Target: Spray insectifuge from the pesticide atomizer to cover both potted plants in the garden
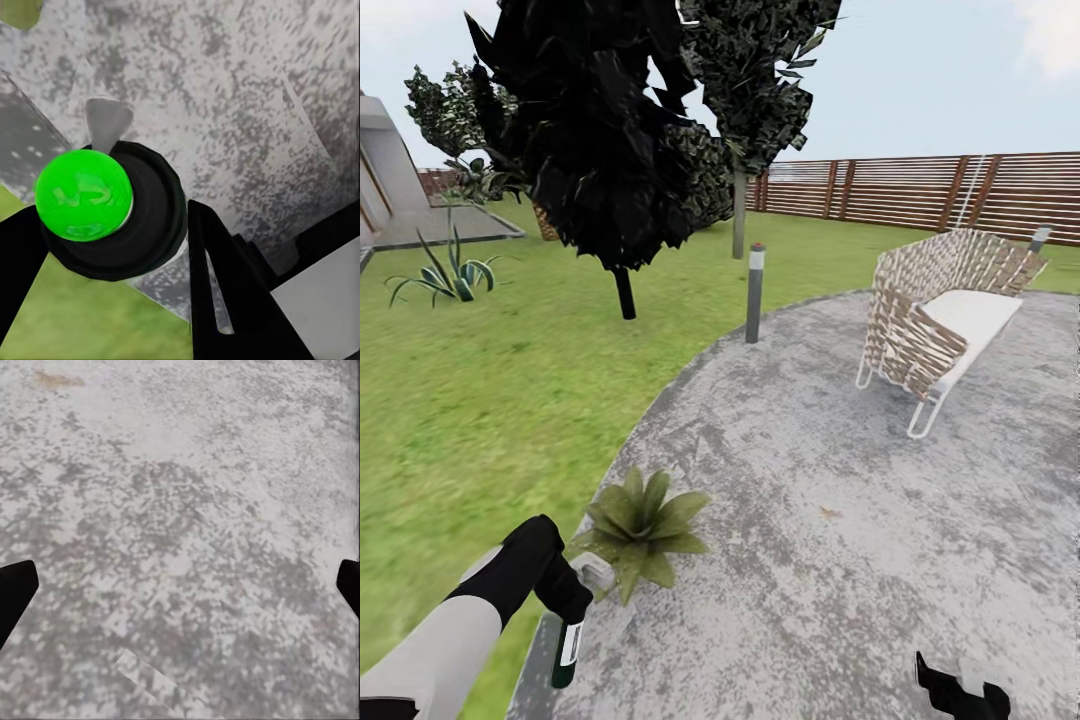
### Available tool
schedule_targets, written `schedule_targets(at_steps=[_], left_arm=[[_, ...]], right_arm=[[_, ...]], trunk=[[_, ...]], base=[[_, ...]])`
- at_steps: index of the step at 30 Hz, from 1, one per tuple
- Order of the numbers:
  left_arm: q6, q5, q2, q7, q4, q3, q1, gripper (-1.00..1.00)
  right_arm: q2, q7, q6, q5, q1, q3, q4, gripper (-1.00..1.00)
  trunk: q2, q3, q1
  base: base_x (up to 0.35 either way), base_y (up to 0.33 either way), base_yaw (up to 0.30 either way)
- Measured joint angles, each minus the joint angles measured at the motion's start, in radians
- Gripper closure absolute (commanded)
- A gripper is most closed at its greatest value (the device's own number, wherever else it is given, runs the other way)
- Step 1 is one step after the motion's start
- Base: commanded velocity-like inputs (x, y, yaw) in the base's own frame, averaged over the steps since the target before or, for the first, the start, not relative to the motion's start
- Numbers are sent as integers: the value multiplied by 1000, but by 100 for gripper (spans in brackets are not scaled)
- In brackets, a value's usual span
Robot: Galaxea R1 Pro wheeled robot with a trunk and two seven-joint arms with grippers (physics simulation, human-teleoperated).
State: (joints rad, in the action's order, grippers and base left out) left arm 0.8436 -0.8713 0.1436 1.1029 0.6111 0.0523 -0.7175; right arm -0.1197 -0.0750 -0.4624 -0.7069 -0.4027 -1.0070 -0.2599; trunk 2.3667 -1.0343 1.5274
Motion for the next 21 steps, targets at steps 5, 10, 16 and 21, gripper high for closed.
schedule_targets(at_steps=[5,10,16,21], left_arm=[[0,0,0,-1,-1,0,0,100],[0,0,0,-3,0,-1,0,100],[0,0,2,-3,0,-2,0,100],[0,0,3,-3,-1,0,2,100]], right_arm=[[1,0,0,0,0,0,0,-100],[2,0,0,0,0,1,1,-100],[2,0,0,0,0,1,2,-100],[2,0,0,0,0,2,2,-100]], trunk=[[0,0,0],[0,0,0],[0,0,0],[0,0,0]], base=[[0,-271,162],[0,-271,270],[0,-272,277],[101,-257,277]])
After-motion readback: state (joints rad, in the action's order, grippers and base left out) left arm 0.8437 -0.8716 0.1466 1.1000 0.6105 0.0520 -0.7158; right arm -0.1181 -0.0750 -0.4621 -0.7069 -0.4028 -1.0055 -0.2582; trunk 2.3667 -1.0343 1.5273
